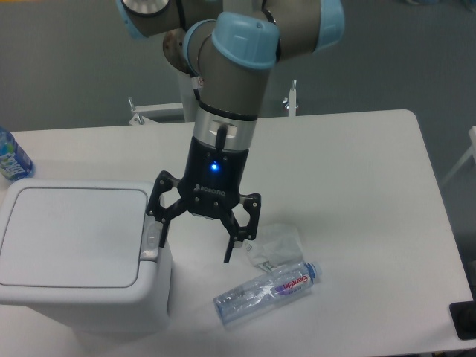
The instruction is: Open the trash can
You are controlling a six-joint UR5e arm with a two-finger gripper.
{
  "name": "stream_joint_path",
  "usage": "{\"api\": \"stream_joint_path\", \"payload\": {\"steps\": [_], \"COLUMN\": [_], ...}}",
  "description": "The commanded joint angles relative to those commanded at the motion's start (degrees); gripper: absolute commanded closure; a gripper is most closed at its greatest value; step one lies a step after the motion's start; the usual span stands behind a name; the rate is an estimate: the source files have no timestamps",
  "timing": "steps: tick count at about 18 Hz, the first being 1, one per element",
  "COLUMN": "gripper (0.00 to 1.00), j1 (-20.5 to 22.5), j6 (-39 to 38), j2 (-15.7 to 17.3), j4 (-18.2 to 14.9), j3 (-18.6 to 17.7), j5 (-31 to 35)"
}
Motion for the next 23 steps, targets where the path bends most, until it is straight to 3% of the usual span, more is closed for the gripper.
{"api": "stream_joint_path", "payload": {"steps": [23], "gripper": [0.00], "j1": [0.00], "j6": [-0.44], "j2": [-1.23], "j4": [0.00], "j3": [-0.18], "j5": [0.26]}}
